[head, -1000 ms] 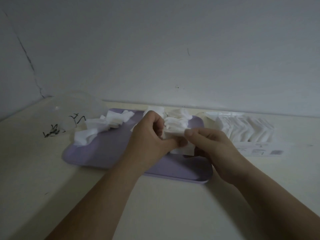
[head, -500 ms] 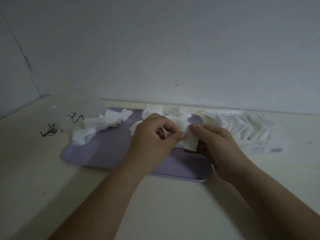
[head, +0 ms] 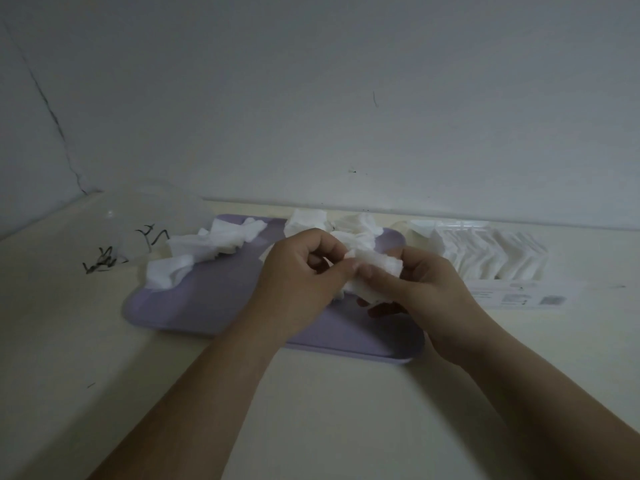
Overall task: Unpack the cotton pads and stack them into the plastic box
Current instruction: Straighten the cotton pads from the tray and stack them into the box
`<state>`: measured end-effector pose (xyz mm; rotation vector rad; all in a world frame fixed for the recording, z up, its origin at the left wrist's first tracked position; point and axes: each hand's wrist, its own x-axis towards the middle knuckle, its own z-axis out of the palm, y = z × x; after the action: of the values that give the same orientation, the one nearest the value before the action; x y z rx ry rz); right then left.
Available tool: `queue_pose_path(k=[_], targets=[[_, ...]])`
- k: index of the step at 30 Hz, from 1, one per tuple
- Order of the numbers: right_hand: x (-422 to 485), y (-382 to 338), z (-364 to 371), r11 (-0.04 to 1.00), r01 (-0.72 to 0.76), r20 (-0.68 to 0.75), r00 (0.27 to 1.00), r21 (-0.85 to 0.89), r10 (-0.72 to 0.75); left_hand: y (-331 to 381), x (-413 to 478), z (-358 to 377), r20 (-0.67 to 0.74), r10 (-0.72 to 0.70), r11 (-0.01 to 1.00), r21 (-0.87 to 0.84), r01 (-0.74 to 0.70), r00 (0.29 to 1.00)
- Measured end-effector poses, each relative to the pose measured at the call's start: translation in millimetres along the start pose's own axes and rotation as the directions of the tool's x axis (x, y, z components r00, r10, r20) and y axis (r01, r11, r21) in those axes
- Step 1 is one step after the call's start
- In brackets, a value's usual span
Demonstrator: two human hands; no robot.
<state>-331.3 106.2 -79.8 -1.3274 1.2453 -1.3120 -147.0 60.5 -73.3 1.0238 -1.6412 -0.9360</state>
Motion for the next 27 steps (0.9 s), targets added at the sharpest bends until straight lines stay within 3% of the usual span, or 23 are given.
queue_pose_path(k=[4,6,9,11,14,17,24,27], targets=[[5,9,-5,0.998,0.012,-0.106,0.994,-0.059,-0.018,-7,9,-13,-0.119,0.004,0.989,0.145,0.013,0.993],[8,15,-7,0.98,0.037,-0.119,0.991,-0.193,-0.061,-11,12,-23,-0.121,-0.007,0.967,0.253,0.038,0.993],[9,19,-8,0.84,0.074,-0.036,0.993,-0.537,-0.11,-16,13,-28,-0.066,-0.039,0.958,0.281,0.056,0.997],[8,19,-6,0.746,0.091,0.022,0.995,-0.66,-0.102,-16,14,-30,-0.04,0.036,0.943,0.332,-0.021,0.999],[8,20,-6,0.696,0.15,0.089,0.988,-0.702,-0.123,-11,10,-26,0.021,0.191,0.913,0.364,-0.185,0.981],[9,22,-7,0.689,0.198,0.106,0.979,-0.698,-0.174,-8,3,-15,0.128,0.236,0.891,0.367,-0.267,0.963],[5,12,-4,0.779,0.254,0.088,0.964,-0.574,-0.249,-19,6,-8,0.167,0.253,0.866,0.4,-0.3,0.953],[5,15,-2,0.814,0.213,0.095,0.977,-0.54,-0.192,-16,5,-7,0.155,0.221,0.906,0.334,-0.261,0.963]])
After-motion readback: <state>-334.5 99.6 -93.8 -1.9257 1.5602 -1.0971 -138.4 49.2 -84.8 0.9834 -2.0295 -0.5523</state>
